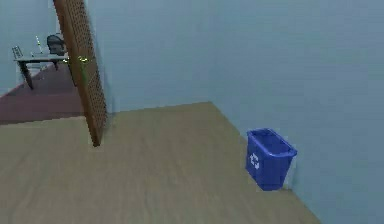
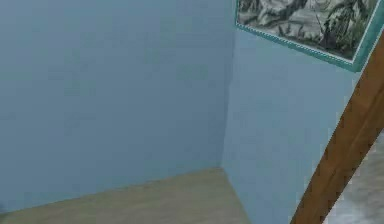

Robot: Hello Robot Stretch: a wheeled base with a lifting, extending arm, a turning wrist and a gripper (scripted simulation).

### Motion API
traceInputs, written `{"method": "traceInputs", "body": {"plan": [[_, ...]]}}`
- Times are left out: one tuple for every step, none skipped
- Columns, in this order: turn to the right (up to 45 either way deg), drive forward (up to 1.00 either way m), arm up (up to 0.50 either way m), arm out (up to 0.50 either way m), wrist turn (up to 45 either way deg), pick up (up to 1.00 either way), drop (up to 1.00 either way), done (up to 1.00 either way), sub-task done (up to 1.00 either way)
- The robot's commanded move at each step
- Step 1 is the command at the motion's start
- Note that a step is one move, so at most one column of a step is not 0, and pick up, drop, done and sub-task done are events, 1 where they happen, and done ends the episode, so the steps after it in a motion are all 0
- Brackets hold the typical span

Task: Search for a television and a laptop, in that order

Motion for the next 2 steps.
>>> {"method": "traceInputs", "body": {"plan": [[-45.0, 0.0, 0.0, 0.0, 0.0, 0.0, 0.0, 0.0, 0.0], [-30.0, 0.0, 0.0, 0.0, 0.0, 0.0, 0.0, 0.0, 0.0]]}}
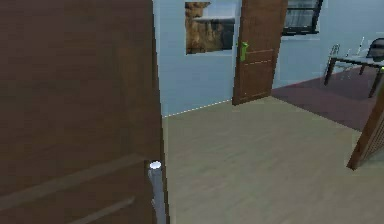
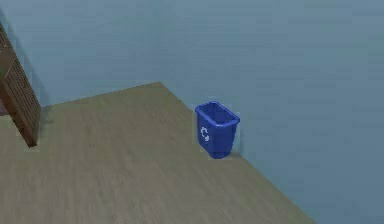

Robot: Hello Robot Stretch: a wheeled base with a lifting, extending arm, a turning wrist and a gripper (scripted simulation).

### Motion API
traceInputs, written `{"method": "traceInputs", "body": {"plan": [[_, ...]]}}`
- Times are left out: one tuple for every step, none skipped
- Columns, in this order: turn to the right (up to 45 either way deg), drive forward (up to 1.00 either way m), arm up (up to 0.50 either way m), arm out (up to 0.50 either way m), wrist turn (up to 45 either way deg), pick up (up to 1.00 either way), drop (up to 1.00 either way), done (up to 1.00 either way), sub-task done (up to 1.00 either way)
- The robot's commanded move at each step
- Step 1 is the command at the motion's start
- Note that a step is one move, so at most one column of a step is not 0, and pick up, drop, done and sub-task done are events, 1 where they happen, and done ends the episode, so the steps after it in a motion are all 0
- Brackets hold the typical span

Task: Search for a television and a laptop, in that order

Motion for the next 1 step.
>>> {"method": "traceInputs", "body": {"plan": [[0.0, 0.15, 0.0, 0.0, 0.0, 0.0, 0.0, 0.0, 0.0]]}}
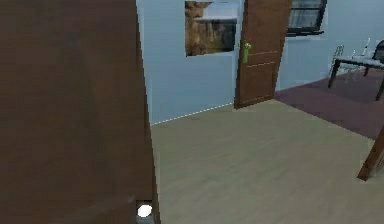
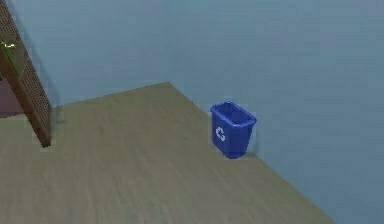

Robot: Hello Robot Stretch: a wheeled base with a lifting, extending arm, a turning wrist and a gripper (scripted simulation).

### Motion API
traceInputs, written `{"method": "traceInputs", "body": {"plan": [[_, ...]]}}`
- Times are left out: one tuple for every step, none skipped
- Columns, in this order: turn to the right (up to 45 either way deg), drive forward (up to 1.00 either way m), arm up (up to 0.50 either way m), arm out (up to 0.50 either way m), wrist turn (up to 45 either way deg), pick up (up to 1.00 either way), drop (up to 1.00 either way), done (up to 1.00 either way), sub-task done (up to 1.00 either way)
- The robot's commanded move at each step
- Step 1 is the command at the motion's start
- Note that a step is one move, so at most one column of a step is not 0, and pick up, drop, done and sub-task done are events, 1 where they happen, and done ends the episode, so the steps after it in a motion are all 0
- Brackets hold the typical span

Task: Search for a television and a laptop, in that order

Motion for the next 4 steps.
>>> {"method": "traceInputs", "body": {"plan": [[45.0, 0.0, 0.0, 0.0, 0.0, 0.0, 0.0, 0.0, 0.0], [45.0, 0.0, 0.0, 0.0, 0.0, 0.0, 0.0, 0.0, 0.0], [27.0, 0.0, 0.0, 0.0, 0.0, 0.0, 0.0, 0.0, 0.0], [0.0, 0.25, 0.0, 0.0, 0.0, 0.0, 0.0, 0.0, 0.0]]}}
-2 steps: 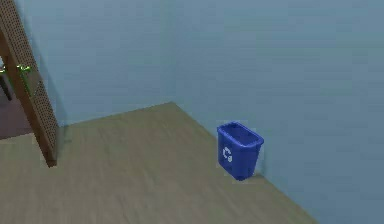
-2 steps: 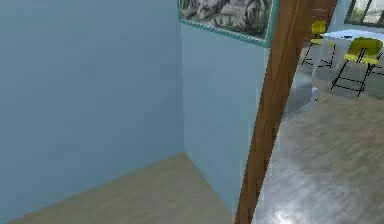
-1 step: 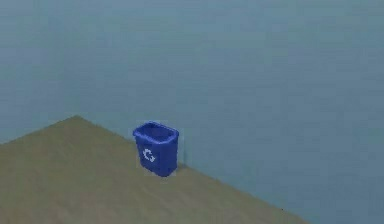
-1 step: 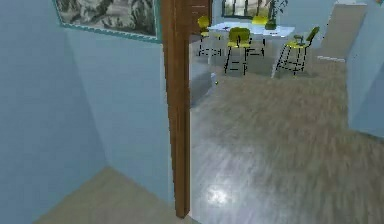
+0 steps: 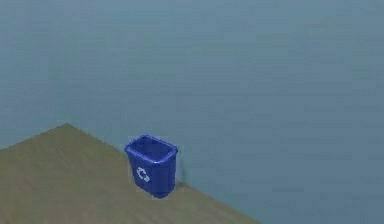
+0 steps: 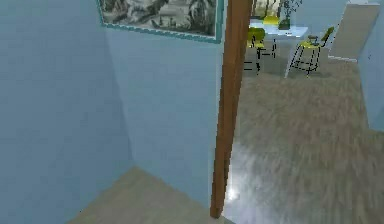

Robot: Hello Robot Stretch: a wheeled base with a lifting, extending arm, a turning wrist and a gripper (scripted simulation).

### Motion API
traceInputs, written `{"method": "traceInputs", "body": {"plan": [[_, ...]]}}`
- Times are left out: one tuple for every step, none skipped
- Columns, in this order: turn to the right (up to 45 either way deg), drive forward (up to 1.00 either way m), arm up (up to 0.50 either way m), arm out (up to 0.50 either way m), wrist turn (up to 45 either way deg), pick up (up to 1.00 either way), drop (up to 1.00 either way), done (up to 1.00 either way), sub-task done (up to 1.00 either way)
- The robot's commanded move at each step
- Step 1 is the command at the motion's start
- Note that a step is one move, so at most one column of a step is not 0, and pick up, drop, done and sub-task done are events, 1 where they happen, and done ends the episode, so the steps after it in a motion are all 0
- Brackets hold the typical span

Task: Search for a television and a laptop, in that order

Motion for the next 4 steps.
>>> {"method": "traceInputs", "body": {"plan": [[-45.0, 0.0, 0.0, 0.0, 0.0, 0.0, 0.0, 0.0, 0.0], [-39.0, 0.0, 0.0, 0.0, 0.0, 0.0, 0.0, 0.0, 0.0], [0.0, 0.6, 0.0, 0.0, 0.0, 0.0, 0.0, 0.0, 0.0], [-12.0, 0.0, 0.0, 0.0, 0.0, 0.0, 0.0, 0.0, 0.0]]}}
